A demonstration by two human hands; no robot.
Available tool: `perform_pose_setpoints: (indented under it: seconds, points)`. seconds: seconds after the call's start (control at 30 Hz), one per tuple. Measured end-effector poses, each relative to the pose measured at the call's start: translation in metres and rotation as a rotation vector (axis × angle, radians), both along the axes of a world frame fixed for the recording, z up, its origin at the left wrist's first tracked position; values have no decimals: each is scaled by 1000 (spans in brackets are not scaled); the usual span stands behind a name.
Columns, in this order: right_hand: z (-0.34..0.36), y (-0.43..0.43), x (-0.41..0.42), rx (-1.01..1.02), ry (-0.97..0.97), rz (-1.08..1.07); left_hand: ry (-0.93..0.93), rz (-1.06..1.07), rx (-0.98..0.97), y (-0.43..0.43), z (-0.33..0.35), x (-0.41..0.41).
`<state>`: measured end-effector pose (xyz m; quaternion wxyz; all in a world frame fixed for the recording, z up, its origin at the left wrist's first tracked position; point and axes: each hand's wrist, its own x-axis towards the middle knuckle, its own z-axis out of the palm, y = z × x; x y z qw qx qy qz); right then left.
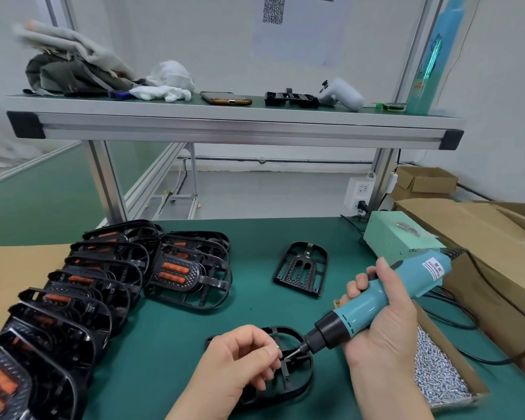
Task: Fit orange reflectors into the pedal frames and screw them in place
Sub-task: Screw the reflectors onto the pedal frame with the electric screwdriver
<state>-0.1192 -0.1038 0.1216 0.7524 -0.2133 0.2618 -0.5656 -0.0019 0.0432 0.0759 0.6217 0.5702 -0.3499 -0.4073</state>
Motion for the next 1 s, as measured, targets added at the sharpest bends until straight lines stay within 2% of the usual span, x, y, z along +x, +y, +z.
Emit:
perform_pose_setpoints:
  seconds: [0.5, 1.0]
  points:
    - [12, 5, 2, -94, -6, -107, -11, 43, -59, -1, 2, -3]
    - [9, 9, 4, -128, 8, -128, 0, 58, -75, 2, -2, -4]
